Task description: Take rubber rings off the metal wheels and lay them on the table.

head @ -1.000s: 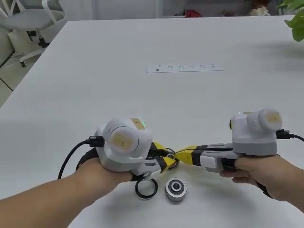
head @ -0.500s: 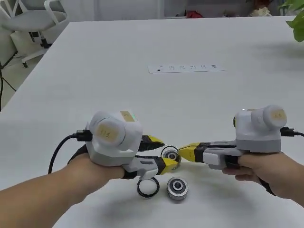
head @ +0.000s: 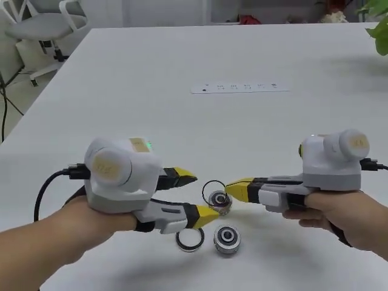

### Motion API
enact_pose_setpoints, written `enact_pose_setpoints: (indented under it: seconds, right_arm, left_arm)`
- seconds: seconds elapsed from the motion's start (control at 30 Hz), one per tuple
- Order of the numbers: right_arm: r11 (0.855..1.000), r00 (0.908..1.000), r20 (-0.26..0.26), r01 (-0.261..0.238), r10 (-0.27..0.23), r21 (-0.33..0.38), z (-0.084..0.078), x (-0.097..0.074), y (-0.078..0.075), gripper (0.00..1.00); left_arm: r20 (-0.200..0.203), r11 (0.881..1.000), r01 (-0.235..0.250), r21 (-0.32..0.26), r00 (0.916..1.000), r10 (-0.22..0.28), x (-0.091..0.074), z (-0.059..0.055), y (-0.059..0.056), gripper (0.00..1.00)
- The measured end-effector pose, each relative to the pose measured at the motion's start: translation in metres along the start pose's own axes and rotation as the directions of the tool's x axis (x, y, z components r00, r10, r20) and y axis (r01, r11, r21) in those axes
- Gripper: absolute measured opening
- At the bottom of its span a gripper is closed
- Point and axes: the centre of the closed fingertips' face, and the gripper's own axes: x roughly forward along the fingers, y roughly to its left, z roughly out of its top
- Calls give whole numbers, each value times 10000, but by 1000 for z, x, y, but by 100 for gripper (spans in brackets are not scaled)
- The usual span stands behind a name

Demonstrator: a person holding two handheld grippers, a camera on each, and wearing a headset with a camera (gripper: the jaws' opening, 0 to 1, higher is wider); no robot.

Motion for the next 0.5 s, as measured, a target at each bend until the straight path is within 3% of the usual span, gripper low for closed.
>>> enact_pose_setpoints:
  seconds: [0.23,0.5]
  right_arm:
    - [9992,9992,2,-407,407,-8,3,6,17,0]
    - [9961,9951,-447,-881,880,1,-9,16,31,0]
  left_arm:
    - [60,10000,-54,-35,10000,54,-16,-3,-2,56]
    - [-64,9996,-166,-217,9998,164,-31,-15,-2,62]
